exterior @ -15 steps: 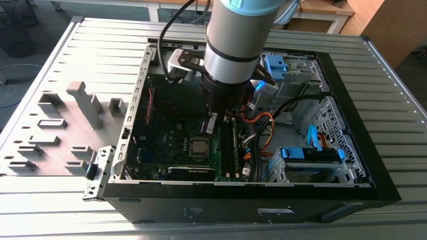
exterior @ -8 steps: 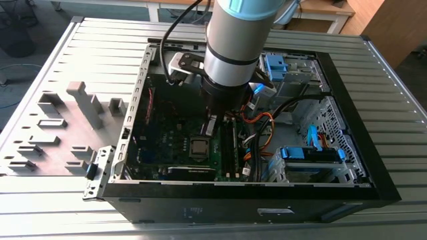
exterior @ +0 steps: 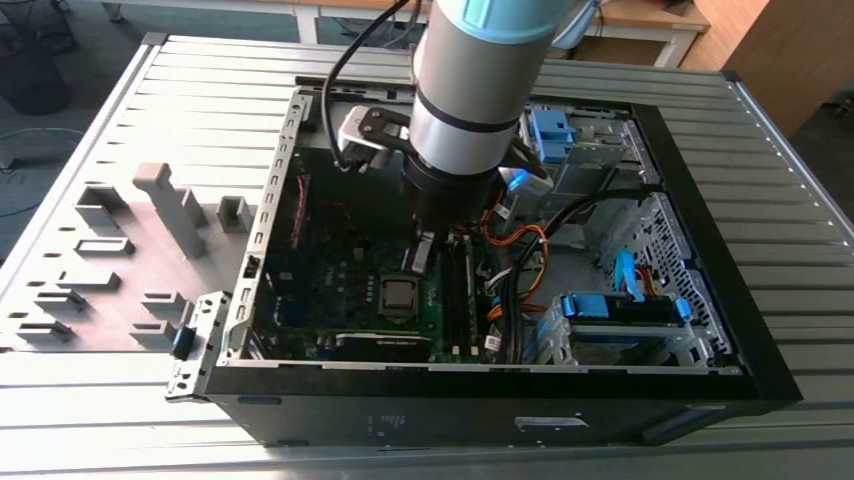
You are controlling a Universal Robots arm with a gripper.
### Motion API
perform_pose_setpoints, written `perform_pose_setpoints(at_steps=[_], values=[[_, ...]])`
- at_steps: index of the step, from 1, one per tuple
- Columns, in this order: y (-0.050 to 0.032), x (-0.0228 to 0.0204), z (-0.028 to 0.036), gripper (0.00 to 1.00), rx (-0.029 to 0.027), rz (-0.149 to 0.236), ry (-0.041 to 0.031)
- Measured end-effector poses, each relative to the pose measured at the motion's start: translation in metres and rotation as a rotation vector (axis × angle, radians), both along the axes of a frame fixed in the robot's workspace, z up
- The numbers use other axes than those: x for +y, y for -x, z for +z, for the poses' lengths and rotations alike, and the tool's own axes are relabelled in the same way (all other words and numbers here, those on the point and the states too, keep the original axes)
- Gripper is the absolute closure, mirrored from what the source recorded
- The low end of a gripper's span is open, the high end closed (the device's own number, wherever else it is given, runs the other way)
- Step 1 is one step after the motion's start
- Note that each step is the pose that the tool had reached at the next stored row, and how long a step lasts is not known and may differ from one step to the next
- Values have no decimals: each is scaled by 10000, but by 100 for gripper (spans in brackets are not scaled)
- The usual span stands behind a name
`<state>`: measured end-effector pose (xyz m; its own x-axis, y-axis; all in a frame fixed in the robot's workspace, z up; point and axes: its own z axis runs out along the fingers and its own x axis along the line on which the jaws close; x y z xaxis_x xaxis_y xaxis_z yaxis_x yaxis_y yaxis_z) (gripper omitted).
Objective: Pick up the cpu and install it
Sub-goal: 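Install the first cpu locking lever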
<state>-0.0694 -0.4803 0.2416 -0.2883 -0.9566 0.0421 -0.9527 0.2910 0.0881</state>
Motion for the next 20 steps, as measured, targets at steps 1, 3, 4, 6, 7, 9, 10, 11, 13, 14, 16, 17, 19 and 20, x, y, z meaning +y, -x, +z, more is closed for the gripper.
perform_pose_setpoints(at_steps=[1, 3, 4, 6, 7, 9, 10, 11, 13, 14, 16, 17, 19, 20], values=[[-4, -4, -4, 89, 28, 0, 2], [-11, -14, -13, 89, 75, -1, 20], [-14, -19, -19, 89, 101, -1, 25], [-15, -24, -23, 89, 120, -1, 30], [-15, -24, -23, 89, 121, -2, 32], [-15, -24, -23, 89, 121, -2, 34], [-15, -25, -26, 89, 121, -1, 34], [-16, -29, -34, 89, 121, -1, 35], [-17, -37, -62, 89, 152, 0, 34], [-18, -40, -77, 89, 169, -1, 34], [-20, -47, -107, 89, 202, -1, 34], [-21, -52, -121, 89, 220, -1, 35], [-23, -59, -147, 89, 263, 0, 35], [-24, -60, -153, 89, 285, 0, 36]])
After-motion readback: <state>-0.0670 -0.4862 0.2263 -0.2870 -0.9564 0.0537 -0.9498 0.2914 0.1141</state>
